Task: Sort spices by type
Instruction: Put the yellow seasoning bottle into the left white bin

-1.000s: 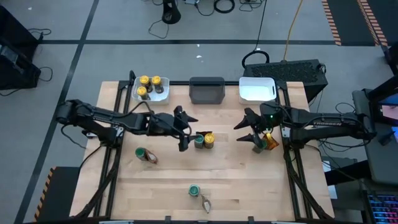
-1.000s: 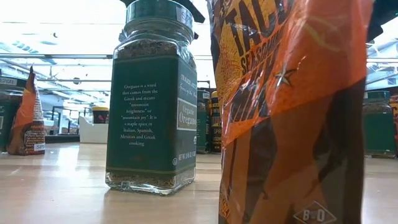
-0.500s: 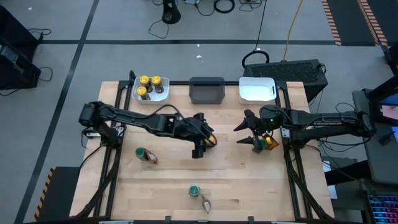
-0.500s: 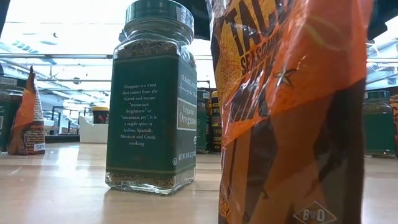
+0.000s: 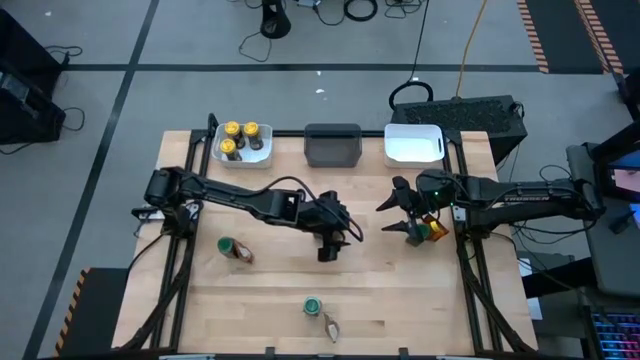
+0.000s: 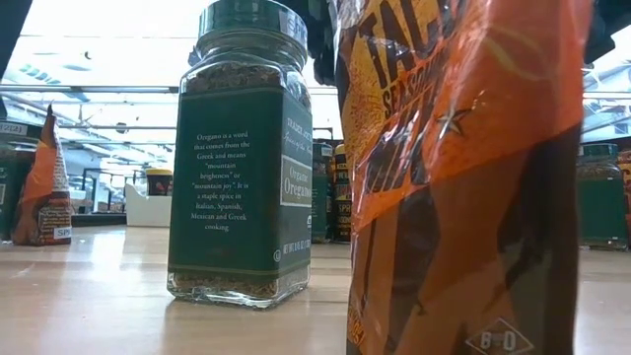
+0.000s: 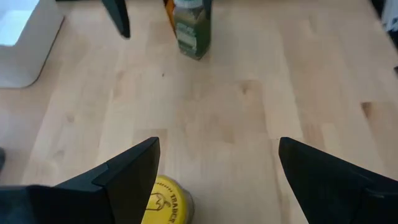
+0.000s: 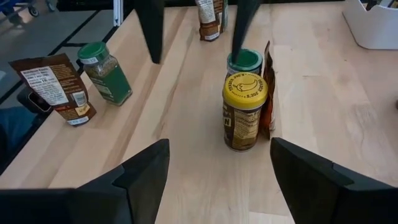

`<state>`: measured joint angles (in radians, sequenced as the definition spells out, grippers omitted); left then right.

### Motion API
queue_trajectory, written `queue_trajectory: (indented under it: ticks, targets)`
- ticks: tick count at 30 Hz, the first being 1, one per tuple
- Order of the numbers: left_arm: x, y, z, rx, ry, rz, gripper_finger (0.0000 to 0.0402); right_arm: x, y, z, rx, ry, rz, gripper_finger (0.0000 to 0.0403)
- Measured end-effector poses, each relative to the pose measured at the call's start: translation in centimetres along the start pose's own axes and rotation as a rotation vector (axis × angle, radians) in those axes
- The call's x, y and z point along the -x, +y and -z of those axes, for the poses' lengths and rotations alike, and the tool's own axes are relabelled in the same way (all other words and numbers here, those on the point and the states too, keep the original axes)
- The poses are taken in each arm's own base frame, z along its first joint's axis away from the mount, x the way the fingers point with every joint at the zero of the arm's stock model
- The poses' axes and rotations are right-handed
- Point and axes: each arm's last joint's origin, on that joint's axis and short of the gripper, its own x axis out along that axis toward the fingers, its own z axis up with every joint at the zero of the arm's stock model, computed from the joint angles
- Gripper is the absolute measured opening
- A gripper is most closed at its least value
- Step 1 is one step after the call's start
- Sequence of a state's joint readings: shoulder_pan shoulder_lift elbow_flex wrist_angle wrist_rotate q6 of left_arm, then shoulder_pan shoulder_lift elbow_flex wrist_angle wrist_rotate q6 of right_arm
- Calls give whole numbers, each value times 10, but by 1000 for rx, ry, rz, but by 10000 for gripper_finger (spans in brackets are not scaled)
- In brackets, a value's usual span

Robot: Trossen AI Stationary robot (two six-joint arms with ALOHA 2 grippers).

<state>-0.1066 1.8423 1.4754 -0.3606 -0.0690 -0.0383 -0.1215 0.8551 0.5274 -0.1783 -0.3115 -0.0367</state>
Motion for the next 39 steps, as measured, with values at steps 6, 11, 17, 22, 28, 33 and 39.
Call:
queue_trajectory:
  ticks: [6, 11, 17, 22, 28, 33, 39]
  targets:
    - [-1, 1, 4, -3, 43, -28, 333, 0, 0, 0, 6, 0, 0, 263]
    - [-3, 10, 10, -12, 76, -67, 333, 0, 0, 0, 28, -1, 0, 263]
    - [-4, 19, 12, 28, 80, -80, 333, 0, 0, 0, 32, 0, 0, 263]
    - [-13, 20, 16, 26, 91, -68, 333, 0, 0, 0, 37, -1, 0, 263]
    - [-27, 19, 25, 22, 142, -43, 333, -2, 0, 0, 53, 5, 0, 263]
    - [-30, 19, 25, 9, 137, -44, 333, -4, -2, 1, 49, 15, 0, 263]
    - [-30, 20, 25, -24, 137, -49, 333, -10, -3, 3, 40, 42, -2, 263]
